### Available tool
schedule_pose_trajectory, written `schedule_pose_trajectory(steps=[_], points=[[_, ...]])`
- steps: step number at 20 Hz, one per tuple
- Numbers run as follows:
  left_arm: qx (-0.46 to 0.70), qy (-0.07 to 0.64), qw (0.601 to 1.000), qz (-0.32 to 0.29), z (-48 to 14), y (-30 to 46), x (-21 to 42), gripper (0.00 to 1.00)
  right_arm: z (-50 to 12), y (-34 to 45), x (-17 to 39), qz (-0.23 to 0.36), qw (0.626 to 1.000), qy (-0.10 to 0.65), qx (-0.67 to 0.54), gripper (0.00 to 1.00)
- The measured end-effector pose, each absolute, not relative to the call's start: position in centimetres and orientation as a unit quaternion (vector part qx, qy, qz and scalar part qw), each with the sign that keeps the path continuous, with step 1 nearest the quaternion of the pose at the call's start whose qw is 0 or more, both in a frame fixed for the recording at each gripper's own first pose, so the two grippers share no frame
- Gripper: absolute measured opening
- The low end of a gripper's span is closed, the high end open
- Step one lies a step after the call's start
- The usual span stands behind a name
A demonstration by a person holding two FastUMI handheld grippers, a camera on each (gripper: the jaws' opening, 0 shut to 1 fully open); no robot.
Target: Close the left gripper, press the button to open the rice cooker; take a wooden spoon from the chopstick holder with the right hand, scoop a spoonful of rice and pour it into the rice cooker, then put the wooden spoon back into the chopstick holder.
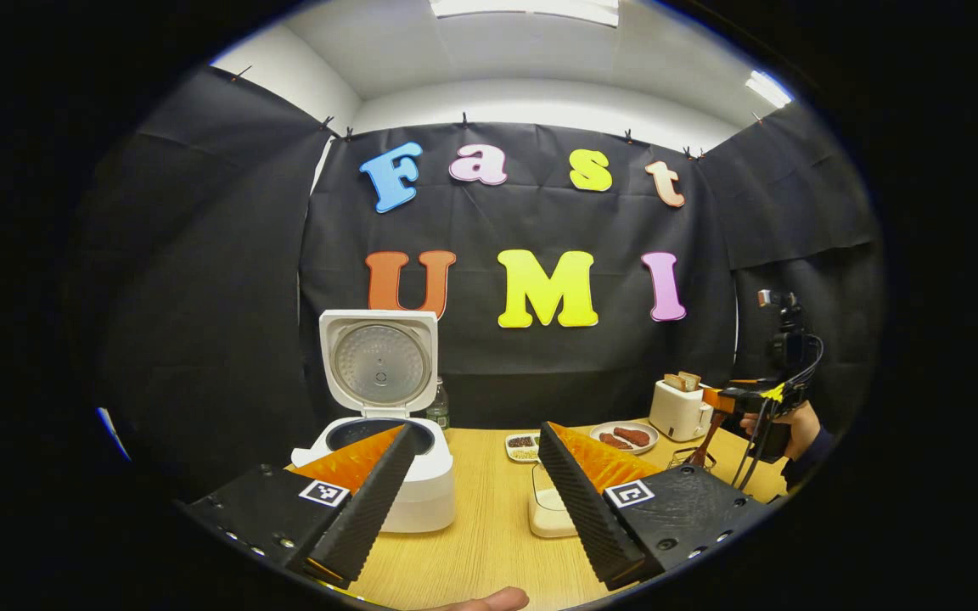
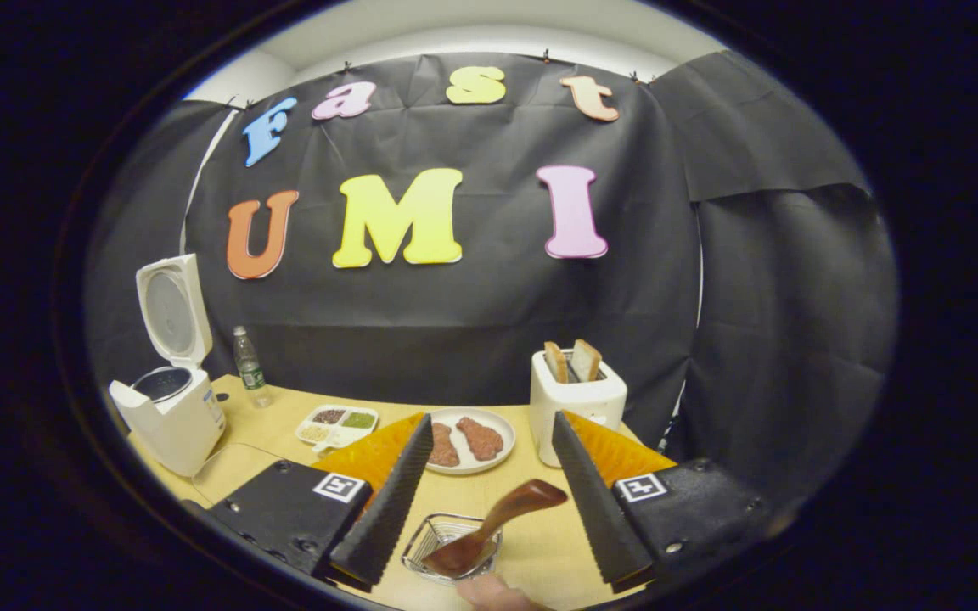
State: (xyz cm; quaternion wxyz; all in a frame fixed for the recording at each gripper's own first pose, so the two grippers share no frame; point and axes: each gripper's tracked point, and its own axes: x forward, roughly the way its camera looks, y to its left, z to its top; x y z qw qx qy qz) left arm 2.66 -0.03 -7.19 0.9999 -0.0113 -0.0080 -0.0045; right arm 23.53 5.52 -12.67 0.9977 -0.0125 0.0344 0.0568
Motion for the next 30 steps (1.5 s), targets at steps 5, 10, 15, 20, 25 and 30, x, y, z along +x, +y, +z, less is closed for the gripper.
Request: schedule_pose_trajectory(steps=[5,10,15,20,25,30], points=[[-0.021,-0.005,1.000,-0.011,-6.6,0.4,4.5,0.94,-9.5,4.6,18.8,0.043,0.999,0.012,-0.017,1.00],[-0.040,-0.005,0.999,-0.002,-4.9,2.9,6.3,0.94,-8.3,3.0,13.4,0.030,0.999,0.007,-0.009,1.00],[-0.048,-0.016,0.998,0.039,-2.1,7.4,8.8,0.94,-5.5,2.1,8.6,0.048,0.999,-0.017,-0.006,1.00],[-0.026,-0.024,0.998,0.050,0.8,10.6,12.7,0.94,-3.7,2.1,5.2,0.066,0.997,-0.037,-0.001,1.00],[-0.036,-0.025,0.997,0.064,3.7,14.5,17.1,0.94,-3.6,1.5,4.7,0.061,0.997,-0.043,-0.016,1.00],[-0.056,-0.066,0.995,0.040,6.8,16.0,22.6,0.94,-3.5,2.0,5.2,0.069,0.996,-0.042,-0.027,1.00]])
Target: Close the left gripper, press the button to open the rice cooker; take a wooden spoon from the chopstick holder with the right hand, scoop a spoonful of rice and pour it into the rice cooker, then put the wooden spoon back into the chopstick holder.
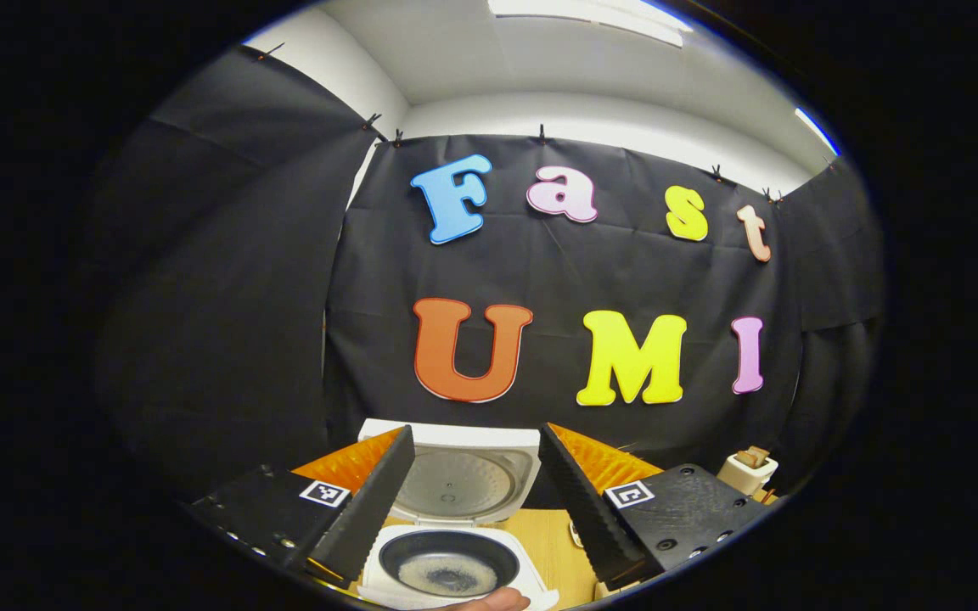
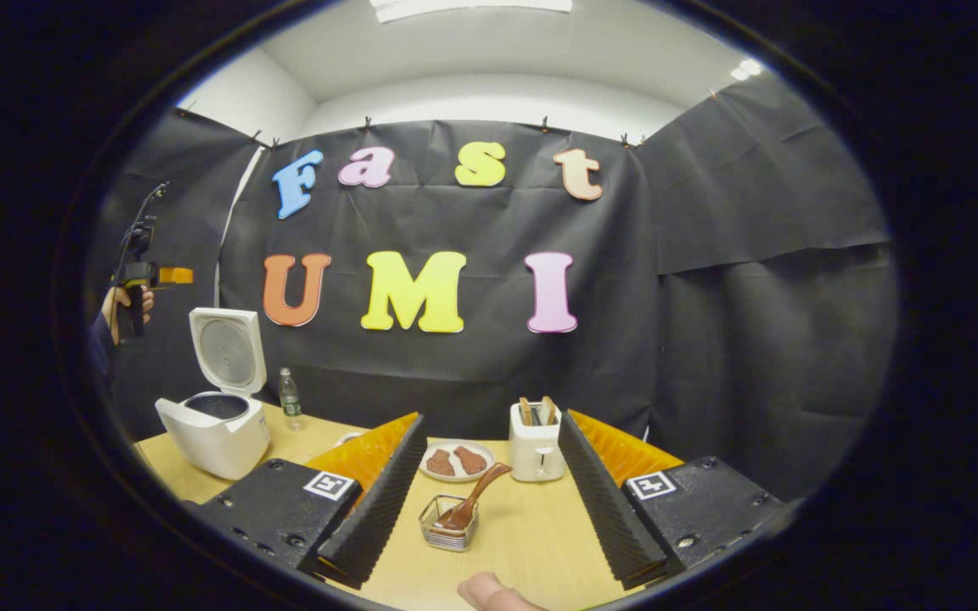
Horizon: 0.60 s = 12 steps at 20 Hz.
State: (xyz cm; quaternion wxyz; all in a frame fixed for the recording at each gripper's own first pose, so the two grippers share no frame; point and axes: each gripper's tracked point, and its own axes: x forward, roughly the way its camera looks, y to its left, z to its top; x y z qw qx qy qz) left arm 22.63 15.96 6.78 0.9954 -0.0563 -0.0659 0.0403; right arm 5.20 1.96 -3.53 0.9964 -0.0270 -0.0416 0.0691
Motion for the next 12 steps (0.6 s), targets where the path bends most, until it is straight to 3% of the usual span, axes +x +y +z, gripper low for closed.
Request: schedule_pose_trajectory(steps=[12], points=[[0.001,-0.071,0.994,0.082,5.3,18.7,36.0,0.94,-5.1,5.4,9.0,0.096,0.993,-0.040,-0.060,1.00]])
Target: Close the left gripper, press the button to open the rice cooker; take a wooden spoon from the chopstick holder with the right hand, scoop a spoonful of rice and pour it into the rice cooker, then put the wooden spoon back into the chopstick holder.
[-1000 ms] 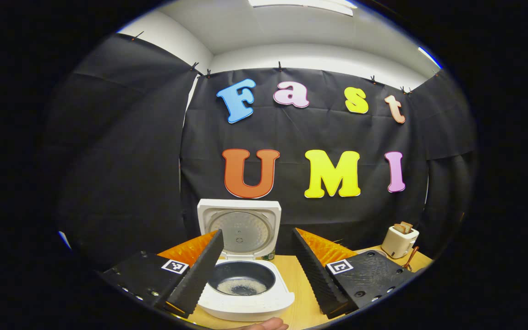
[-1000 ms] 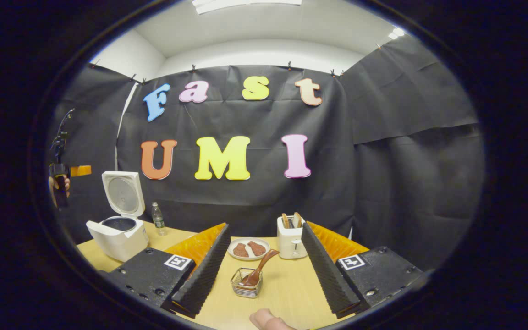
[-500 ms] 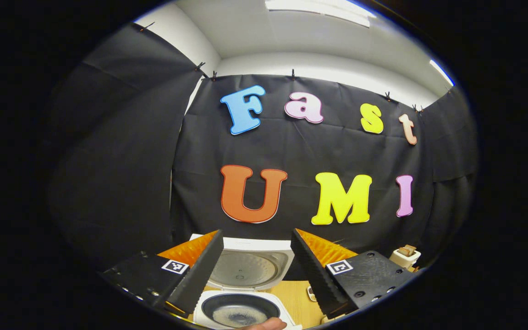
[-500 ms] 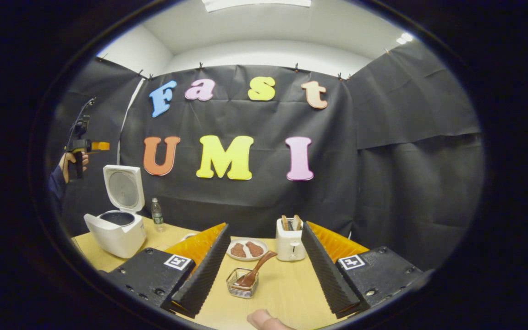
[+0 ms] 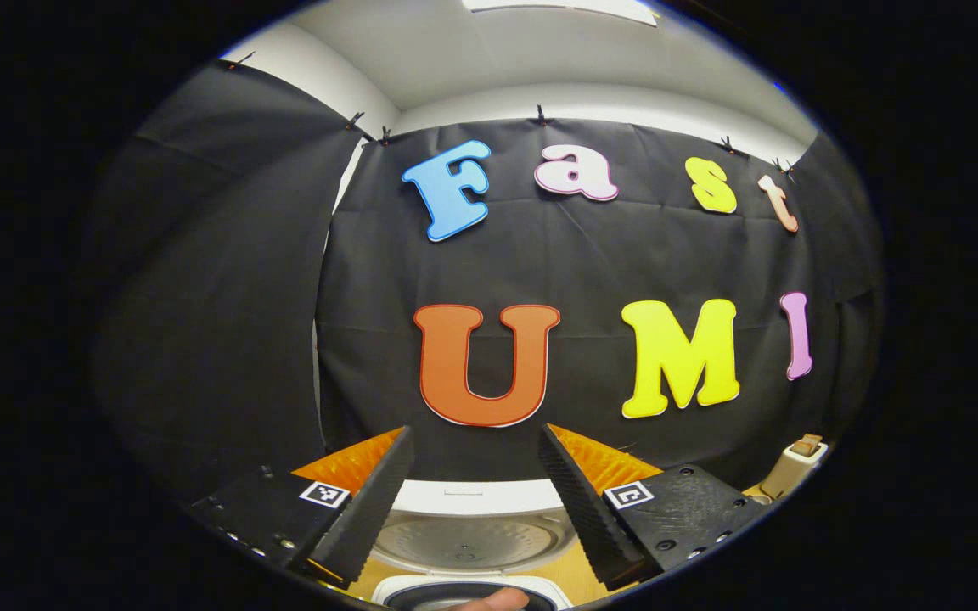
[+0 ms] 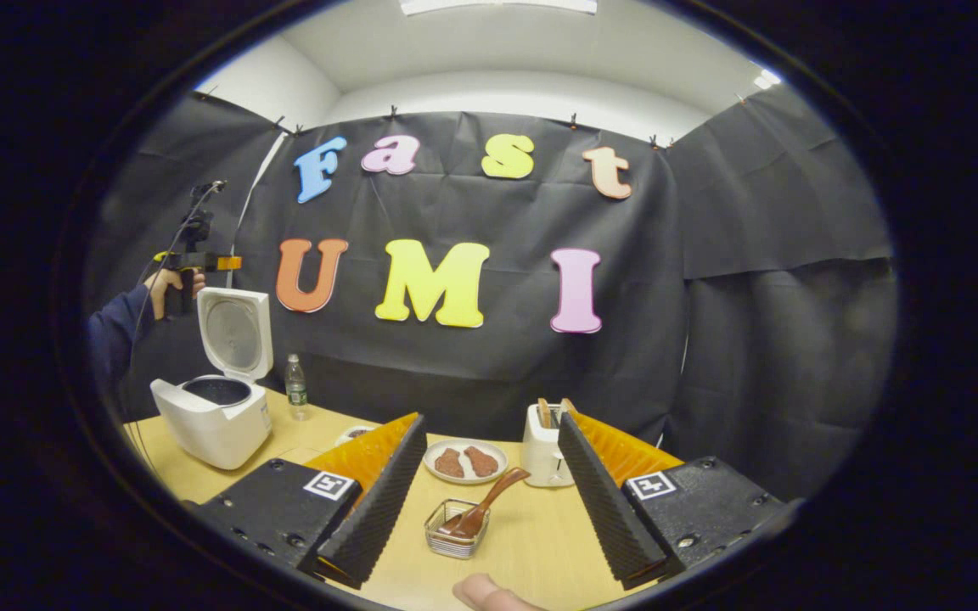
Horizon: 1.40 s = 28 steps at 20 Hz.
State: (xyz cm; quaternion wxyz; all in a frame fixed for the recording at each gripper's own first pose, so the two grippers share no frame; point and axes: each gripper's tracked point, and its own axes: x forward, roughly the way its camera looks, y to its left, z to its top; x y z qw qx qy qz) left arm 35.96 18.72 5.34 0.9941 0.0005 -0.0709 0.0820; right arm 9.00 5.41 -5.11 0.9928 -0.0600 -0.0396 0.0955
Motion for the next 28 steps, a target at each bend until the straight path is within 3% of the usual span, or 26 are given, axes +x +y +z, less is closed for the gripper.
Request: schedule_pose_trajectory(steps=[7,16,28], points=[[0.000,-0.046,0.994,0.100,2.5,20.6,42.1,0.94,-6.5,6.9,11.2,0.106,0.992,-0.026,-0.062,1.00],[-0.005,0.058,0.990,0.127,-1.3,22.2,42.5,0.98,-5.4,8.2,9.0,0.119,0.990,-0.043,-0.054,1.00],[-0.021,0.131,0.987,0.095,-6.5,18.6,31.9,0.97,-6.0,7.7,0.9,0.131,0.990,-0.037,-0.043,1.00]])
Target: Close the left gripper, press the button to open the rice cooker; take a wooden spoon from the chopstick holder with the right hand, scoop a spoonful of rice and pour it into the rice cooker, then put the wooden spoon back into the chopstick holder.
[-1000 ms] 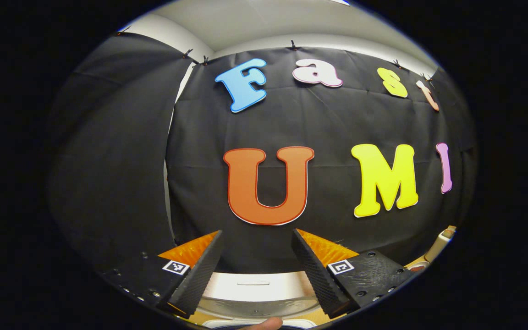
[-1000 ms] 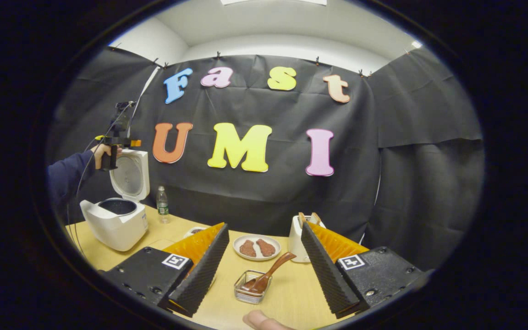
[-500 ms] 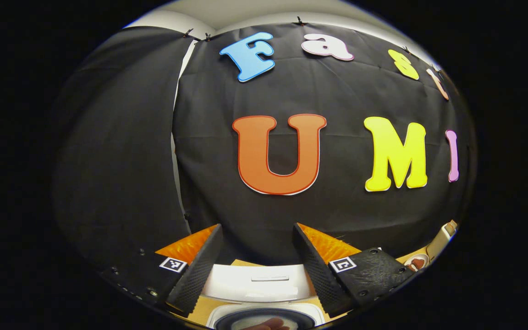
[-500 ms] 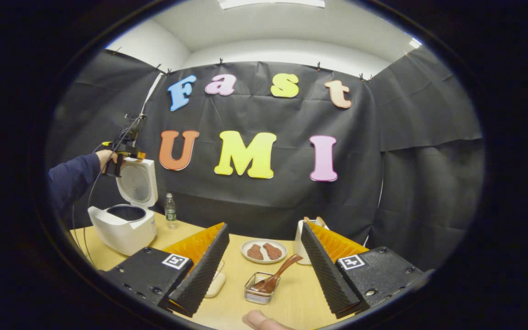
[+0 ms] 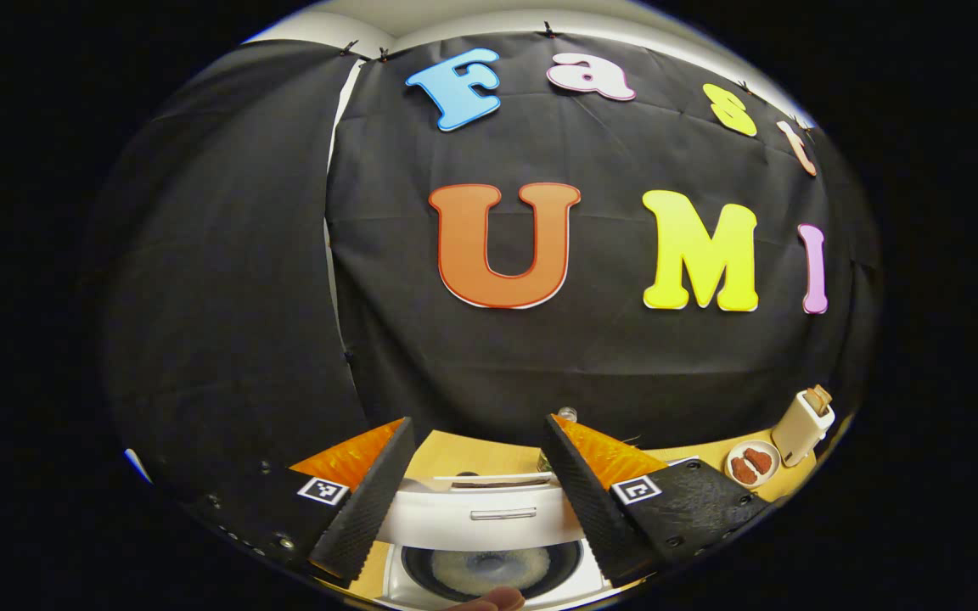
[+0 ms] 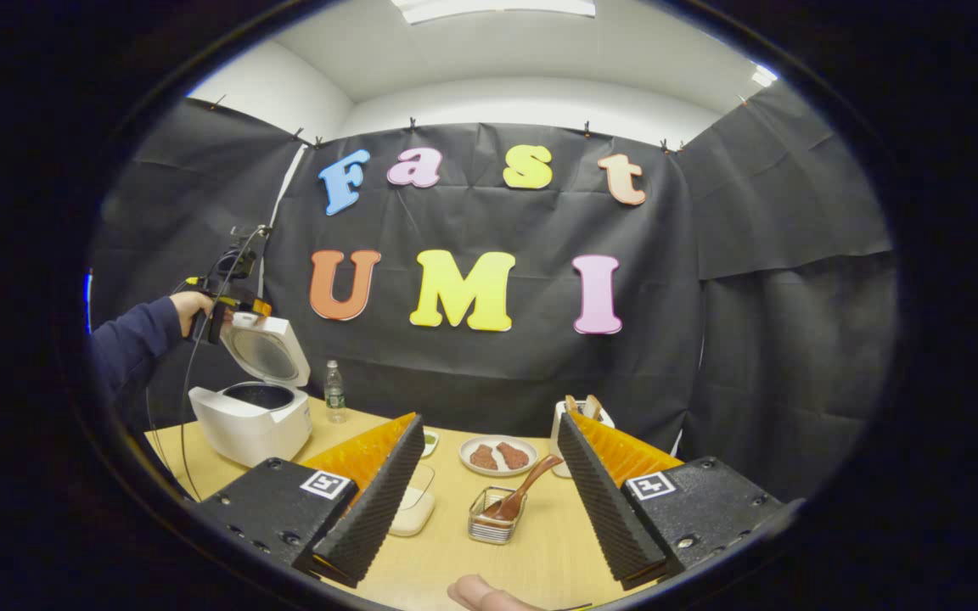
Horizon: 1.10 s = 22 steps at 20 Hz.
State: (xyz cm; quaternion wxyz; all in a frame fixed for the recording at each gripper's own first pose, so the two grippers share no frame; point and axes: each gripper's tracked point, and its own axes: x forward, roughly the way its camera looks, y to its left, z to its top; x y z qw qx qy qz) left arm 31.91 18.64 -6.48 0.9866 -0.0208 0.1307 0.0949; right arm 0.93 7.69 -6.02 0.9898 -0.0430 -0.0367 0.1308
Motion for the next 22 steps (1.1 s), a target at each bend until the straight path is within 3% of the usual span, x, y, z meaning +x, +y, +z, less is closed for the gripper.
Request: schedule_pose_trajectory(steps=[5,9,22], points=[[-0.030,0.193,0.977,0.080,-12.5,16.2,27.0,0.95,-7.1,8.0,-2.4,0.136,0.989,-0.030,-0.047,1.00],[-0.026,0.190,0.979,0.069,-14.4,15.5,23.3,0.96,-8.8,8.3,-5.0,0.147,0.988,-0.019,-0.052,1.00],[-0.018,0.223,0.972,0.067,-19.9,14.6,20.4,0.97,-11.9,7.8,-8.9,0.131,0.990,-0.017,-0.049,1.00]])
